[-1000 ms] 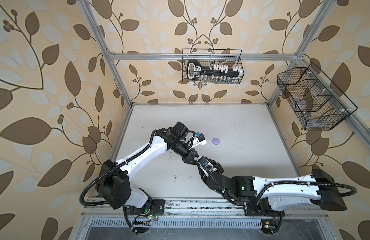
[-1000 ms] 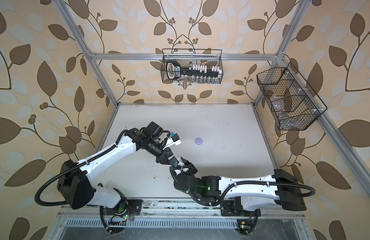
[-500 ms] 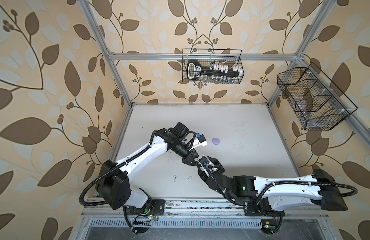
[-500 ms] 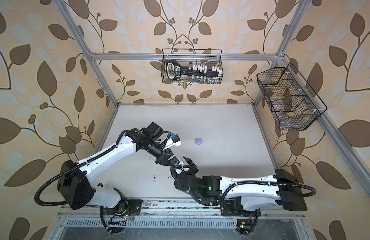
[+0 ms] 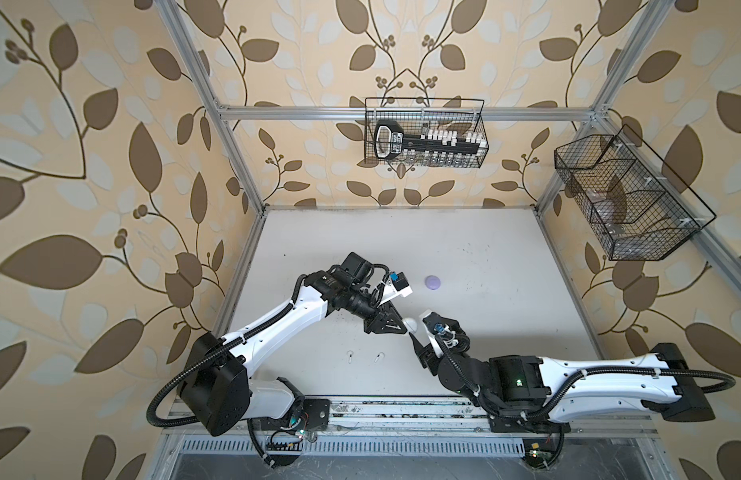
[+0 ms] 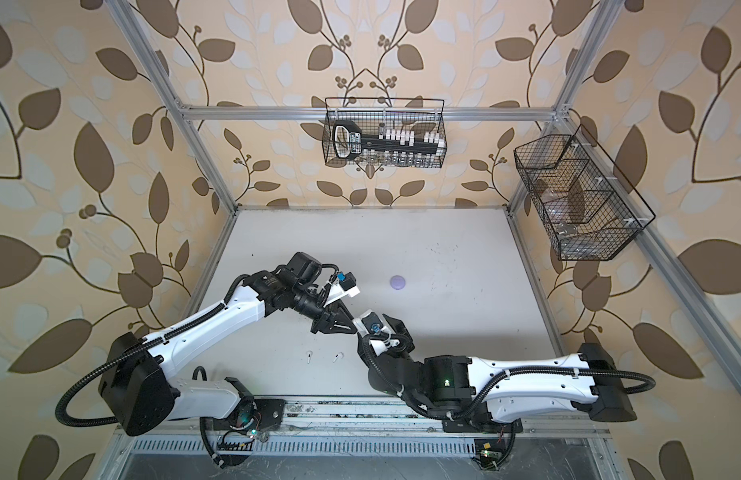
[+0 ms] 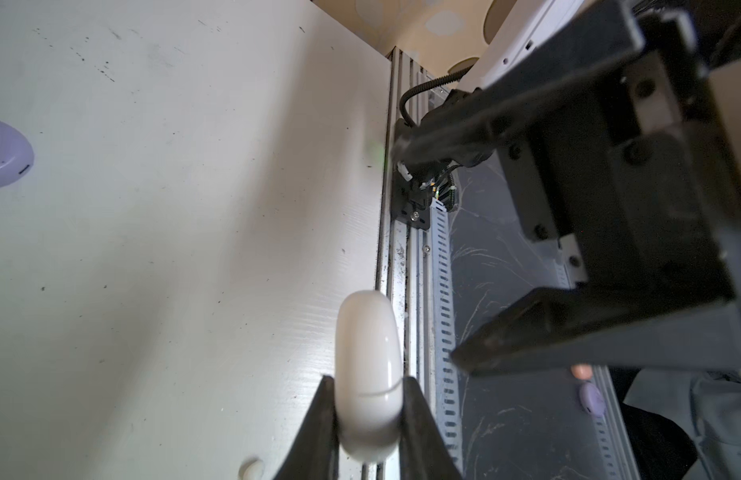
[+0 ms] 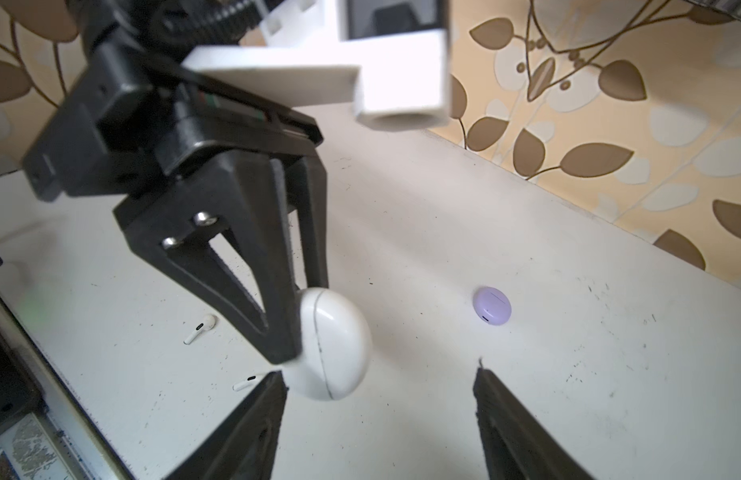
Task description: Insert the wireless bluetooth earbuds into the charging case
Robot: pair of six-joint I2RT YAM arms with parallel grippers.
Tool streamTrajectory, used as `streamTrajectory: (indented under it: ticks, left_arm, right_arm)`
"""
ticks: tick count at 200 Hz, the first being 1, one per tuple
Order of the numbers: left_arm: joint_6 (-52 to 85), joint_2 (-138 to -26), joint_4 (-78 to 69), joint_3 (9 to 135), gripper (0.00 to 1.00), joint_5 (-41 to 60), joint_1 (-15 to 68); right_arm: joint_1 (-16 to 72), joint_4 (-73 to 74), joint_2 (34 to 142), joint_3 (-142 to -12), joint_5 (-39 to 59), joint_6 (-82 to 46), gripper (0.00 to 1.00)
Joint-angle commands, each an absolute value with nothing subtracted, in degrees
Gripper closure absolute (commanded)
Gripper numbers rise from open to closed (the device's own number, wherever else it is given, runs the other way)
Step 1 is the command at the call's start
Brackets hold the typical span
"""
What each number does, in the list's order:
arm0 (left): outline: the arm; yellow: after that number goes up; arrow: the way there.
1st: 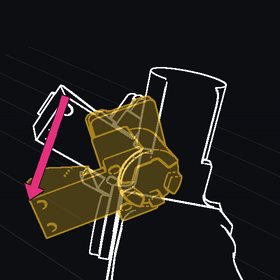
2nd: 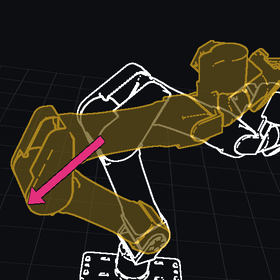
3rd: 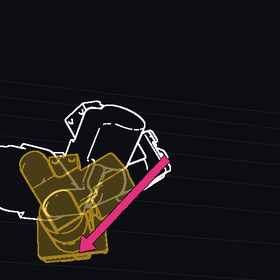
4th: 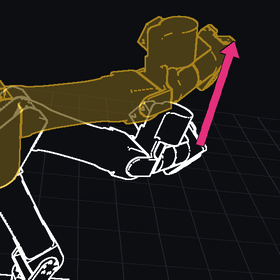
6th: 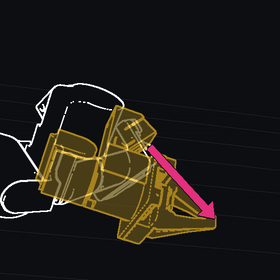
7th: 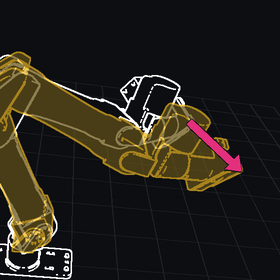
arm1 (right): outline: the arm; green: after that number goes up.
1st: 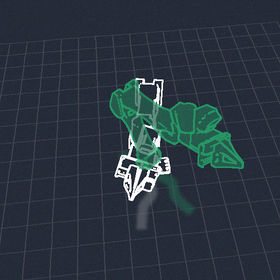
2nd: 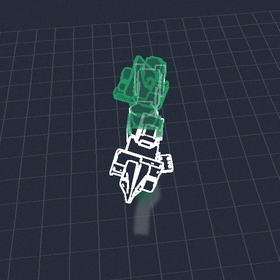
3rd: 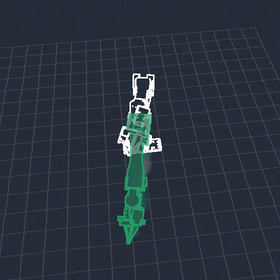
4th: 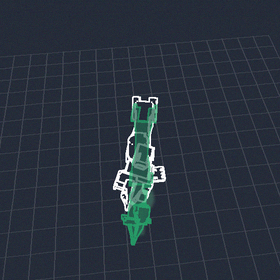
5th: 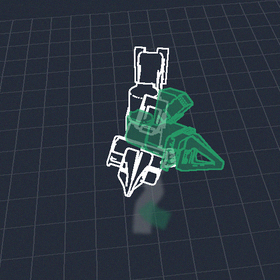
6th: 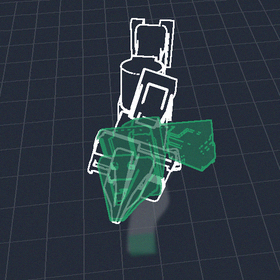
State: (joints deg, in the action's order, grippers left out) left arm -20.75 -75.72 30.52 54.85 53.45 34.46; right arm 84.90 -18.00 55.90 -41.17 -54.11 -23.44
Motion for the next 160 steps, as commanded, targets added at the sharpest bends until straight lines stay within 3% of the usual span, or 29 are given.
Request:
streamTrajectory:
  ticks: [1,57,96,160]
  left_arm:
    - [-16.54,-74.33,16.77,51.88,0.88,52.91,34.04]
    - [-8.92,-75.64,-10.45,39.99,0.89,52.37,30.79]
    - [-7.3,-77.54,-28.63,29.63,0.88,47.19,30.04]
    - [-5.84,-82.0,-43.3,23.17,0.88,43.42,24.79]
  right_arm:
    - [84.47,-25.16,52.12,-39.29,-56.74,-31.26,0.27]
    - [75.64,-26.44,50.01,-38.61,-44.0,-37.64,0.27]
    - [71.54,-25.43,54.34,-40.04,-36.89,-40.34,0.27]
    - [69.76,-19.97,67.18,-43.11,-29.26,-42.21,0.27]
